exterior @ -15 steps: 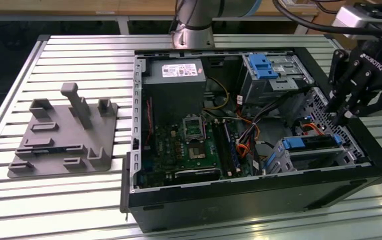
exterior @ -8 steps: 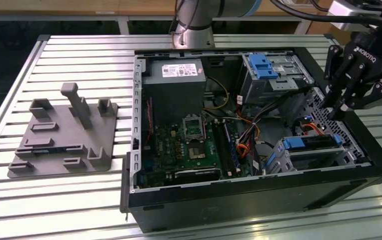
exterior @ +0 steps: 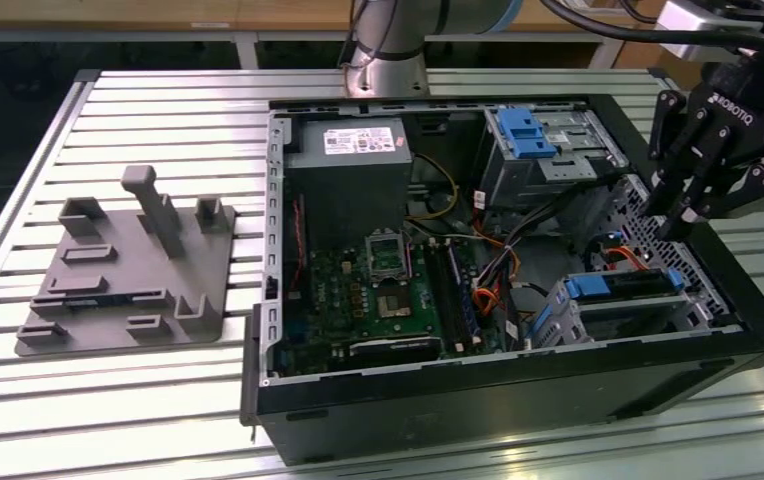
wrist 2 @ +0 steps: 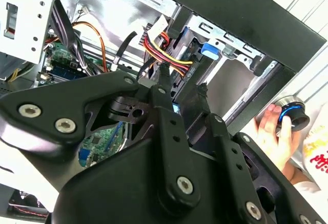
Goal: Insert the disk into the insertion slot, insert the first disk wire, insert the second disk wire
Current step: 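Insert the second disk wire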
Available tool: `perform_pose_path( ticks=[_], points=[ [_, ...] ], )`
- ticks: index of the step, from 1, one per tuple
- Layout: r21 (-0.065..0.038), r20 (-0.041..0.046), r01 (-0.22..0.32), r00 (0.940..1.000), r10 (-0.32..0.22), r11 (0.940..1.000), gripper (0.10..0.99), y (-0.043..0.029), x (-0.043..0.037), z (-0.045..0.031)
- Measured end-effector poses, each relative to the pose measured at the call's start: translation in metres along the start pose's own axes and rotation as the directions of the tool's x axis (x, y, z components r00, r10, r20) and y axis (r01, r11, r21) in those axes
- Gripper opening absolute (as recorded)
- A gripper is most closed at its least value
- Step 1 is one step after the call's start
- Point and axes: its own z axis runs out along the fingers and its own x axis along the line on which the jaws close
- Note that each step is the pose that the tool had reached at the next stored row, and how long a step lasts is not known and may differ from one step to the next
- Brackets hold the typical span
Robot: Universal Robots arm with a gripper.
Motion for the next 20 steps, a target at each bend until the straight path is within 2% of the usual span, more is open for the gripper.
perform_pose_path(
  ticks=[8,9,11,15,20],
  points=[
    [0.000,-0.0007,0.000,1.0000,0.000,1.0000,0.361,0.0000,0.0000,0.0000],
    [0.000,-0.0042,0.000,1.0000,0.000,1.0000,0.361,0.0000,-0.0010,-0.0001],
    [0.000,-0.0338,-0.001,0.9994,0.001,1.0000,0.361,0.0000,-0.0047,-0.0007],
    [-0.002,-0.1068,-0.005,0.9943,0.004,1.0000,0.361,0.0003,-0.0126,-0.0016],
    [-0.004,-0.1968,-0.009,0.9804,0.008,1.0000,0.361,0.0009,-0.0217,-0.0027]
  ],
)
